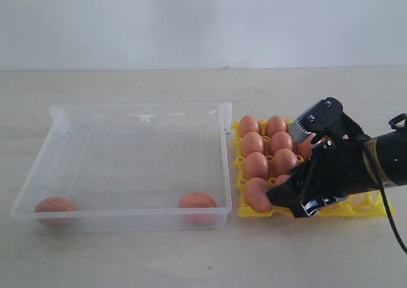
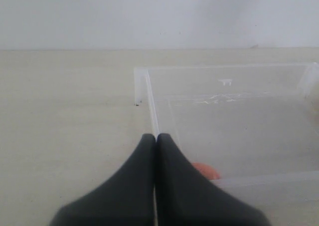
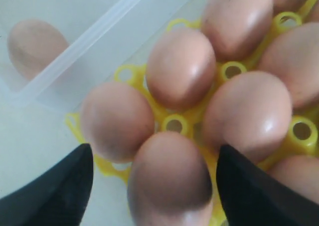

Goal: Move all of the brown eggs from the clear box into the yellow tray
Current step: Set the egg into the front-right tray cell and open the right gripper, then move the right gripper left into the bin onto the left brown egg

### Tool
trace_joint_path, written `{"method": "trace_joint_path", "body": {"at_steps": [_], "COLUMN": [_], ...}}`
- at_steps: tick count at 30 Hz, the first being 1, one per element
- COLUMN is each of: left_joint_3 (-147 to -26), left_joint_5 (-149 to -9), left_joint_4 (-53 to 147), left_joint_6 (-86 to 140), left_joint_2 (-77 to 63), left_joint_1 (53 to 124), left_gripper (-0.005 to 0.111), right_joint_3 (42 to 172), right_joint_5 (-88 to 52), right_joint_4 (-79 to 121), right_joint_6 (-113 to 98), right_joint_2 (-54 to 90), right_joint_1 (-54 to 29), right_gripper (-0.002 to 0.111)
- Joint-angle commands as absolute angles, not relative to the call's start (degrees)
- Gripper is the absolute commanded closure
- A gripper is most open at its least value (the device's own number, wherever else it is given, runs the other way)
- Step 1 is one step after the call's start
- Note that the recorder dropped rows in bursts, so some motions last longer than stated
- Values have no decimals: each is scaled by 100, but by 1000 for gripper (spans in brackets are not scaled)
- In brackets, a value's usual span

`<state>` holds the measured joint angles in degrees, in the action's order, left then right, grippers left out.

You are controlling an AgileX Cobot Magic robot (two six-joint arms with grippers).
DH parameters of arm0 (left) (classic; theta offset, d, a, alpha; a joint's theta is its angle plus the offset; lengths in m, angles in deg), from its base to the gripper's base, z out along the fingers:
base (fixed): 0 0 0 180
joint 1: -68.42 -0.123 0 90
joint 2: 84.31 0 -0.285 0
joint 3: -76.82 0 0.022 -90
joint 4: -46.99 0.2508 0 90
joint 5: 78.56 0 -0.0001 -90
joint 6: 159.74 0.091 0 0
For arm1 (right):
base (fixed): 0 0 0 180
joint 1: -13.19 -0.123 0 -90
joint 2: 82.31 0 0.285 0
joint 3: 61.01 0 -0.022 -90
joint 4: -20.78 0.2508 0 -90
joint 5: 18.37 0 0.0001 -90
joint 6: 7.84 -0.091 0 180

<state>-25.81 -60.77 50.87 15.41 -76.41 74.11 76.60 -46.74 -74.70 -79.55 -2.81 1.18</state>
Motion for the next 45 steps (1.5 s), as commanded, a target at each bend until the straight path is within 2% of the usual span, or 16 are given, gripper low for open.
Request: {"method": "trace_joint_path", "body": {"at_steps": [1, 10, 23, 26, 28, 30, 33, 39, 43, 45], "left_joint_3": [-2597, -2597, -2597, -2597, -2597, -2597, -2597, -2597, -2597, -2597], "left_joint_5": [-6076, -6076, -6076, -6076, -6076, -6076, -6076, -6076, -6076, -6076], "left_joint_4": [5048, 5048, 5048, 5048, 5048, 5048, 5048, 4880, 4866, 4852], "left_joint_6": [1558, 1558, 1558, 1558, 1558, 1558, 1558, 1558, 1558, 1558], "left_joint_2": [-7652, -7652, -7652, -7652, -7652, -7652, -7652, -7652, -7652, -7652], "left_joint_1": [7430, 7430, 7430, 7430, 7430, 7430, 7430, 7430, 7430, 7430], "left_gripper": [111, 111, 111, 111, 111, 111, 111, 111, 111, 111], "right_joint_3": [7802, 7802, 7802, 7802, 7843, 8008, 8464, 9880, 11007, 11452], "right_joint_5": [-4557, -4557, -4252, -4394, -4786, -5469, -5663, -4028, -3095, -2957], "right_joint_4": [-7379, -7380, -7168, -6747, -6549, -6465, -6091, -5979, -7000, -7743], "right_joint_6": [-7949, -8072, -8110, -8138, -8138, -8082, -8099, -8106, -8583, -9251], "right_joint_2": [-152, -89, 723, 883, 925, 925, 925, 399, -612, -1259], "right_joint_1": [121, 121, 121, 121, 121, 108, -271, -1822, -2918, -3179], "right_gripper": [41, 41, 41, 53, 75, 106, 109, 109, 109, 109]}}
